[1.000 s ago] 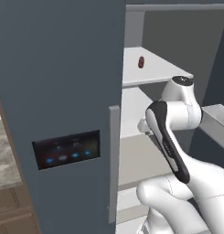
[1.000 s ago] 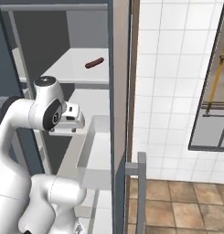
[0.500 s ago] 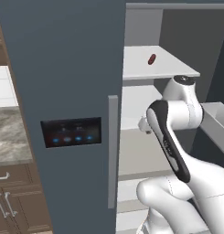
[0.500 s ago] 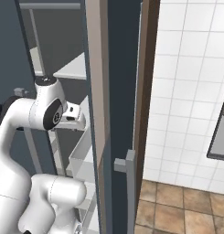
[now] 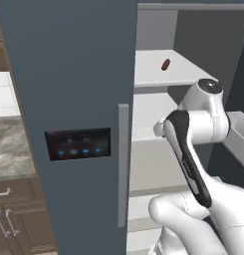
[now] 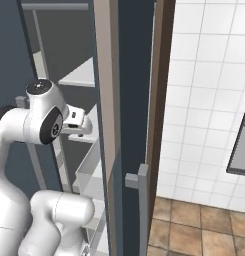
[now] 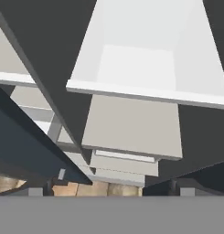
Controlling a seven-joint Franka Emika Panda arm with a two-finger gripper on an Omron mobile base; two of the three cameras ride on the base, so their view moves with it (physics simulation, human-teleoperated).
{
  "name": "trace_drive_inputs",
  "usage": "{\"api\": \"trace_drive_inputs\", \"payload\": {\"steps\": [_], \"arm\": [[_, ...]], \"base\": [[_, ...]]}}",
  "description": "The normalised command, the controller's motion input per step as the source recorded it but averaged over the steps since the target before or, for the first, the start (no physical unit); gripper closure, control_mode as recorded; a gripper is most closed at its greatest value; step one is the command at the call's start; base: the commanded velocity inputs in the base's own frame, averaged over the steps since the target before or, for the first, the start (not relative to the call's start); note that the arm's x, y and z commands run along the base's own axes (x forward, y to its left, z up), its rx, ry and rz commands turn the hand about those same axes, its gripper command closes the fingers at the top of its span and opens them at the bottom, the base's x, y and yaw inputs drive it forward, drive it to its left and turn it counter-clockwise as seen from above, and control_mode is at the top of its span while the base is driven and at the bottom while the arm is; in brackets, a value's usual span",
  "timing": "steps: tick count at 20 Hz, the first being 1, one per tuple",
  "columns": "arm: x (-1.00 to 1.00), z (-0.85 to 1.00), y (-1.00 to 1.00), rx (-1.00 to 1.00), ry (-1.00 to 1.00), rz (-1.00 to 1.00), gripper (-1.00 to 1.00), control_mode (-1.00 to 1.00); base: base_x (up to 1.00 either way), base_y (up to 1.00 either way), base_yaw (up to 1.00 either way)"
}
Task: Retrieve the sausage and cheese from the fridge and place them on the cutting board on the counter.
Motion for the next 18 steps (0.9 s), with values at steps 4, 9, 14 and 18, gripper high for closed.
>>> {"api": "trace_drive_inputs", "payload": {"steps": [4,9,14,18], "arm": [[0.0,0.62,-0.09,0.0,-0.1,-0.18,-1.0,-1.0],[0.0,0.61,-0.17,0.0,-0.05,-0.16,-1.0,-1.0],[0.0,0.51,-0.16,0.0,-0.1,-0.12,-1.0,-1.0],[0.0,0.24,-0.14,0.0,-0.19,-0.04,-1.0,-1.0]], "base": [[0.0,0.0,0.0],[0.0,0.0,0.0],[0.0,0.0,0.0],[0.0,0.0,0.0]]}}
